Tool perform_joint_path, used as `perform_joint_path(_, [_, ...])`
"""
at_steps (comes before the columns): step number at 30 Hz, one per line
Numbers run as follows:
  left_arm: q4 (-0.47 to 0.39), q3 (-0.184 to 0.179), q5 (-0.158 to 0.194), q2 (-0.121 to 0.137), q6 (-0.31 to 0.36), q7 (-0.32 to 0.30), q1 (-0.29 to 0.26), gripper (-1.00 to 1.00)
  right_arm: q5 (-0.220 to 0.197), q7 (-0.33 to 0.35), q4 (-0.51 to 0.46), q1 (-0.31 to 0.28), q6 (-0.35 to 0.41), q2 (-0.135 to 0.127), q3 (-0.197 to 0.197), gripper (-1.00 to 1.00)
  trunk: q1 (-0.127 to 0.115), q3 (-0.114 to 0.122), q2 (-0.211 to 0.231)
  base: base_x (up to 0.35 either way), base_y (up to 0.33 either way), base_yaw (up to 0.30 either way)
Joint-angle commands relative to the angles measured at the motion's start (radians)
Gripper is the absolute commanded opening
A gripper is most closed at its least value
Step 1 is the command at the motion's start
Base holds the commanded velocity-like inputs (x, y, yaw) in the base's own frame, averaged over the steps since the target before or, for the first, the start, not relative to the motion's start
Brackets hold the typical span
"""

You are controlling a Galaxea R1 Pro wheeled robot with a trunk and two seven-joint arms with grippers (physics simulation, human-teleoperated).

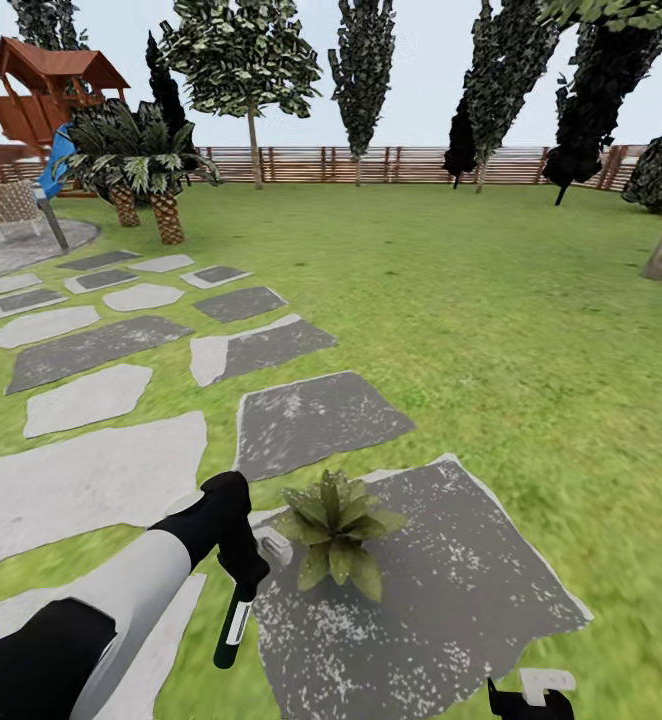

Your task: Pick up the pesticide atomizer in the garden and spray insectifuge to fully cover both potted plants in the garden.

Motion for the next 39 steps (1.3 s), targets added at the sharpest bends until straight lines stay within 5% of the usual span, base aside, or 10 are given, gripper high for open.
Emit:
perform_joint_path(1, [-0.001, -0.001, -0.01, 0.0, 0.009, -0.01, -0.001, -1.0, -0.003, -0.002, 0.0, 0.0, -0.002, 0.0, 0.004, 1.0, 0.0, -0.001, 0.0, 0.0, -0.273, 0.276])
perform_joint_path(17, [-0.002, -0.001, -0.035, 0.007, 0.013, 0.027, -0.01, -1.0, -0.003, -0.002, 0.001, 0.0, -0.002, -0.001, 0.004, 1.0, 0.0, -0.001, 0.0, 0.053, -0.273, 0.226])
perform_joint_path(20, [-0.002, 0.003, -0.104, 0.002, 0.013, 0.027, -0.007, -1.0, -0.002, -0.001, 0.001, 0.0, -0.002, -0.003, 0.004, 1.0, 0.0, -0.001, 0.0, 0.092, -0.267, 0.008])
perform_joint_path(23, [-0.001, 0.005, -0.129, 0.002, 0.013, 0.027, 0.001, -1.0, -0.002, -0.001, 0.001, 0.0, -0.002, -0.004, 0.004, 1.0, 0.0, -0.001, 0.0, 0.04, -0.115, 0.001])
perform_joint_path(39, [0.0, 0.011, -0.133, 0.004, 0.01, 0.027, 0.008, -1.0, -0.003, -0.002, 0.0, 0.0, -0.002, -0.002, 0.004, 1.0, 0.0, -0.001, 0.0, 0.009, -0.015, 0.193])
